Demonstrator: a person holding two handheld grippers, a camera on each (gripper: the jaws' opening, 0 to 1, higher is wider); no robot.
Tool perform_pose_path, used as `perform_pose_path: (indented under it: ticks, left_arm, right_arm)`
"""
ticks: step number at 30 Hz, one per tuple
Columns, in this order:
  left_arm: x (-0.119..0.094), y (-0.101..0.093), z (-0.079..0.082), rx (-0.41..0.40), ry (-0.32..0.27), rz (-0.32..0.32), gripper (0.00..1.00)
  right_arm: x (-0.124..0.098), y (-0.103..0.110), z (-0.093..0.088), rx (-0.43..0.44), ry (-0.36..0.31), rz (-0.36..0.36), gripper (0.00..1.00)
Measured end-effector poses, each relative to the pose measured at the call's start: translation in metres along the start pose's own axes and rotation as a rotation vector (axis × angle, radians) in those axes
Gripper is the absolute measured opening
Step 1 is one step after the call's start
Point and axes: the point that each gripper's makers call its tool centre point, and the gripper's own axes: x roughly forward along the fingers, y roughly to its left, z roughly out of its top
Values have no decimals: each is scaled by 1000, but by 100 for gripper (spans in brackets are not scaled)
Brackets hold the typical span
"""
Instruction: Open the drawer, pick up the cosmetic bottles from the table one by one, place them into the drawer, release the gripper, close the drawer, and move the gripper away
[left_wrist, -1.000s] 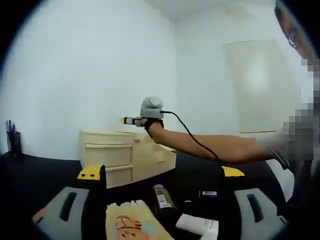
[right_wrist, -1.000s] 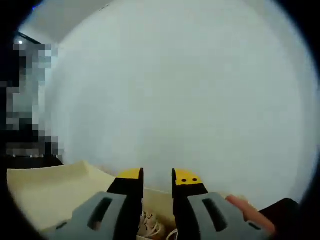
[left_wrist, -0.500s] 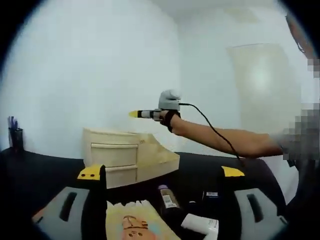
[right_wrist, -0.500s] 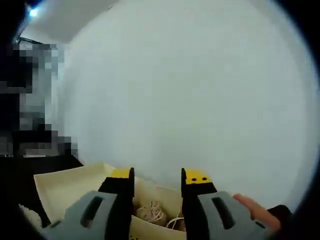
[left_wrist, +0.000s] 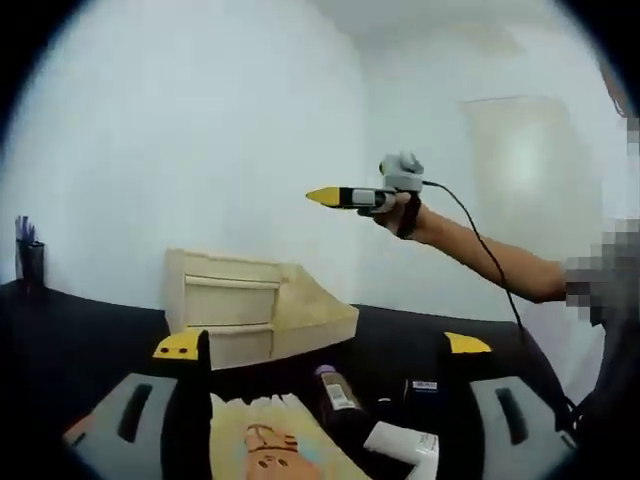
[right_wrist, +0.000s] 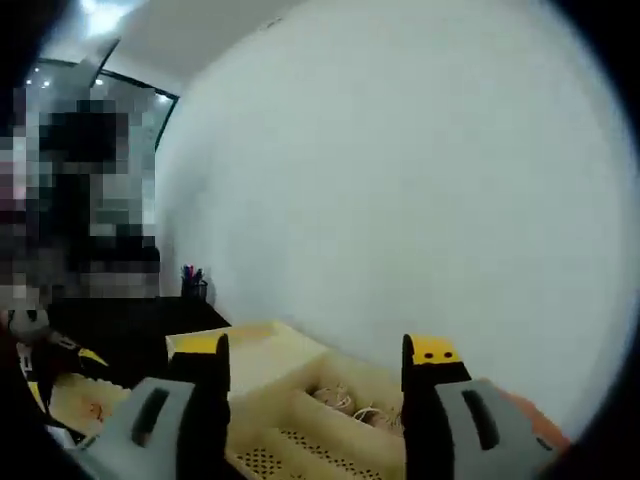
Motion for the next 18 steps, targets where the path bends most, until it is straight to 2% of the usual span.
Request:
perform_pose_path:
  ticks: [2,9,10,14,16,18]
  left_arm:
    - [0,-2,-1,6,2,-5,91]
    - [-3,-1,1,-2,-11,1,91]
    - [-3,0,2,-6,-14,5,91]
    - [-4,0,1,-8,-12,6,90]
    - [-4,0,0,-7,-8,5,90]
    - [-4,1,-1,-5,-3,7,90]
  right_arm:
    - [-14,10,3,-27,10,21,76]
    - [-61,52,-2,-83,38,123,81]
    - [-68,60,-5,-72,53,146,81]
    - [-84,97,-24,120,143,292,82]
    - [-88,108,-32,117,171,350,82]
    - [-86,107,-39,113,194,356,82]
